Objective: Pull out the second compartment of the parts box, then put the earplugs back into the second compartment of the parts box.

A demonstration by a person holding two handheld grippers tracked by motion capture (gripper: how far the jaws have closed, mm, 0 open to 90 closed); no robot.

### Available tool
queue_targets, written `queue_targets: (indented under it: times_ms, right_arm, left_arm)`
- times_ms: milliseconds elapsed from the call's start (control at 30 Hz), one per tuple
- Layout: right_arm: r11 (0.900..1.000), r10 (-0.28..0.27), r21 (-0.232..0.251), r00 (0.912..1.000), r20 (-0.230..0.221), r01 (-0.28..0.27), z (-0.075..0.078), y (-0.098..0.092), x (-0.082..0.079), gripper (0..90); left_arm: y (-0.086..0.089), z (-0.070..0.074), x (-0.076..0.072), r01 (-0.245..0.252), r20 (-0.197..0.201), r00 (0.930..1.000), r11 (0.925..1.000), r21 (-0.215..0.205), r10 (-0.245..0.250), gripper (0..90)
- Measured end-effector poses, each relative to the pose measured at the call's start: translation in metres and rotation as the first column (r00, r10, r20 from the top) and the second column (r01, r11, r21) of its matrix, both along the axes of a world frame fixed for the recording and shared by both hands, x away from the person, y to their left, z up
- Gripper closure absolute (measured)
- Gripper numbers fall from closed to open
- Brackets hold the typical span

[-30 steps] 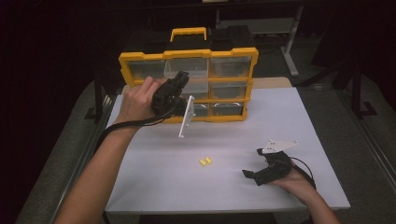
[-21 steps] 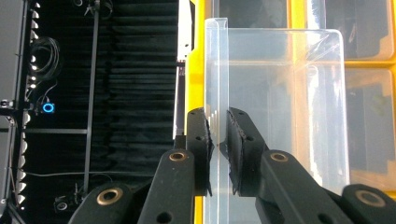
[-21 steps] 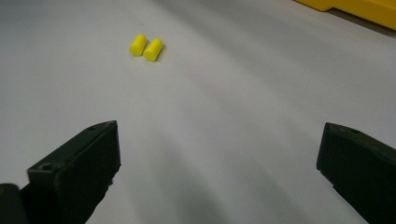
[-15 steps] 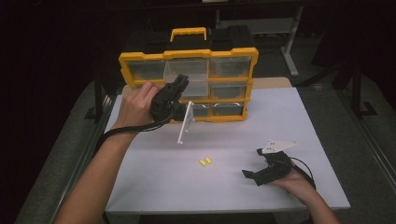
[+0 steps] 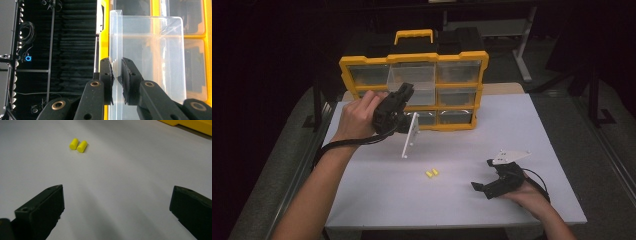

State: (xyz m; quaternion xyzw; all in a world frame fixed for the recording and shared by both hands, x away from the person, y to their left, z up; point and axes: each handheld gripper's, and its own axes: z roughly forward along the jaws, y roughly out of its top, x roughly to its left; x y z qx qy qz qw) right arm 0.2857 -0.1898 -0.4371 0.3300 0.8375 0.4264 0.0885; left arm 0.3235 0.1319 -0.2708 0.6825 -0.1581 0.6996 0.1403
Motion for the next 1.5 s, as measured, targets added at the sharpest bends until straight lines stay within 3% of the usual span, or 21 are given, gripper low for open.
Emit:
queue_targets:
  times_ms: [267, 500, 833, 900, 1500]
  right_arm:
    - [1.000, -0.002, 0.001, 1.0000, -0.004, 0.002, 0.000, 0.000, -0.001, 0.0]
    - [1.000, -0.003, 0.001, 1.0000, -0.002, 0.003, 0.000, 0.000, 0.000, 0.0]
    - [1.000, -0.007, -0.001, 1.0000, 0.001, 0.007, 0.000, 0.000, -0.001, 0.0]
    - [1.000, -0.007, 0.002, 1.0000, 0.004, 0.007, 0.001, 0.000, 0.000, 0.0]
    - [1.000, -0.006, 0.004, 1.0000, 0.004, 0.006, 0.001, 0.000, 0.000, 0.0]
  left_arm:
    - [0.000, -0.002, -0.001, -0.005, 0.007, 1.0000, 1.0000, 0.000, 0.005, 78.3]
    - [-0.001, -0.001, -0.003, 0.004, 0.011, 0.9999, 0.9999, -0.012, -0.004, 61.6]
    - [0.001, -0.007, -0.009, 0.010, -0.019, 0.9998, 0.9997, -0.022, -0.010, 36.0]
    - [0.001, -0.009, -0.011, 0.006, -0.016, 0.9999, 0.9999, -0.009, -0.006, 34.2]
    - [0.010, -0.031, -0.020, 0.011, -0.040, 0.9991, 0.9991, -0.042, -0.013, 28.5]
